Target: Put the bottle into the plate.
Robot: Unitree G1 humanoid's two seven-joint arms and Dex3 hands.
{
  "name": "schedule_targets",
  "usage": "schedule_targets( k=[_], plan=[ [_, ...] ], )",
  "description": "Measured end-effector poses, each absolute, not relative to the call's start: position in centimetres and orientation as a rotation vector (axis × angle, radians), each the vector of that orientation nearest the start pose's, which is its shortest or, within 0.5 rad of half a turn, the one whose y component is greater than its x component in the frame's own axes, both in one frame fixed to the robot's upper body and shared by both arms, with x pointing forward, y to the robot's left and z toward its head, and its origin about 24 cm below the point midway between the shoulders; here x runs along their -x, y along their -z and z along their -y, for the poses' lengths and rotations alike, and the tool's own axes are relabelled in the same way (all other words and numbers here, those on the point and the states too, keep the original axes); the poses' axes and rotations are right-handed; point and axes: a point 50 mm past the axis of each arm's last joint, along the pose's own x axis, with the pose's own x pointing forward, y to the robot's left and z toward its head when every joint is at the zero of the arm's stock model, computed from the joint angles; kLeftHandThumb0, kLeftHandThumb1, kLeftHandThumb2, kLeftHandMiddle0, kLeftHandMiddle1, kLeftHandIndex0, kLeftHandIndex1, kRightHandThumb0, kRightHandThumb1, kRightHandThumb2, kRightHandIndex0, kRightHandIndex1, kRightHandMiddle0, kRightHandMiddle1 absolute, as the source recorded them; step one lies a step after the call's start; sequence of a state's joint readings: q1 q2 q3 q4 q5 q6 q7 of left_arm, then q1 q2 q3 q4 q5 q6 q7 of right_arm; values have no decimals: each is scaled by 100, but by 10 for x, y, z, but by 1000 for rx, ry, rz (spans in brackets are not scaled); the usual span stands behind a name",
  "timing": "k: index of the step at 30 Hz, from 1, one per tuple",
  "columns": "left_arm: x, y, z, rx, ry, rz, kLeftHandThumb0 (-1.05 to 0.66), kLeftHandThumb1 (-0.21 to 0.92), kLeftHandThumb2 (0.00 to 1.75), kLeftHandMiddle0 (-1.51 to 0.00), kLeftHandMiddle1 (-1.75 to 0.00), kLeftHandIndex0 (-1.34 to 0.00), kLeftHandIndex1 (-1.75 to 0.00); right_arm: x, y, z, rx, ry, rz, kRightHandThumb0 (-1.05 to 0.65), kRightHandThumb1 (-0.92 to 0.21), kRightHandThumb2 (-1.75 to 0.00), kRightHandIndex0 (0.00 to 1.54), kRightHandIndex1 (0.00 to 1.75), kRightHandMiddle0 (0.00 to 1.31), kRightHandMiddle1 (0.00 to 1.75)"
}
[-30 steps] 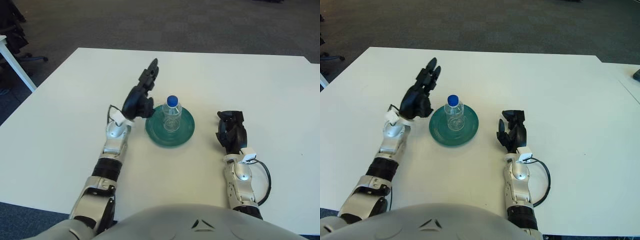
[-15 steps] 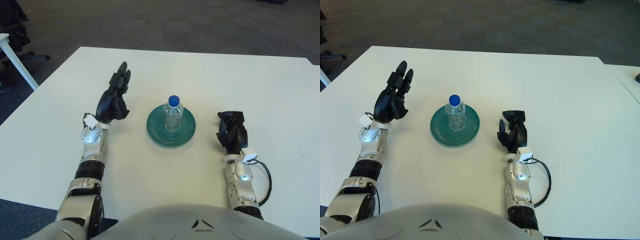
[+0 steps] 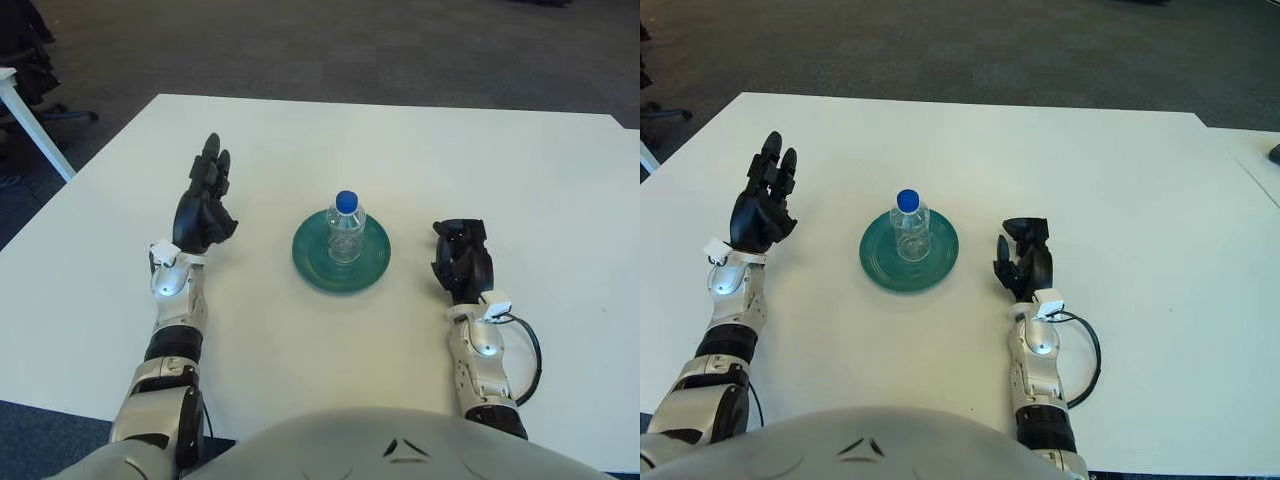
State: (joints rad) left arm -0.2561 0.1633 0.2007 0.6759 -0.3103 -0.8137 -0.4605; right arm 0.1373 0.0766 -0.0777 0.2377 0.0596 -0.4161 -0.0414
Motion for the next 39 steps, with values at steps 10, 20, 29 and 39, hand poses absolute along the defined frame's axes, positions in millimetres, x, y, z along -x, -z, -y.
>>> schedule_targets(
  k=[10,20,29,39],
  plan=[
    [-276,-23,-175,81,208,317,-100,92,131,0,0,-3,-7,-214,5,164,-120,174,51,-35,-92,-53,53,90,19,175],
    [-274,-26,-168,80,205,290,-98,92,132,0,0,-1,-8,-213,5,165,-120,167,54,-35,-92,-52,53,90,19,175],
    [-271,-22,-164,86,224,205,-99,92,130,0,0,0,-8,-213,5,165,-120,166,56,-35,-92,-53,52,90,19,175],
    [-273,-23,-160,130,193,32,-101,92,121,0,0,0,-8,-213,5,163,-125,149,56,-35,-92,-52,55,93,19,175]
  ],
)
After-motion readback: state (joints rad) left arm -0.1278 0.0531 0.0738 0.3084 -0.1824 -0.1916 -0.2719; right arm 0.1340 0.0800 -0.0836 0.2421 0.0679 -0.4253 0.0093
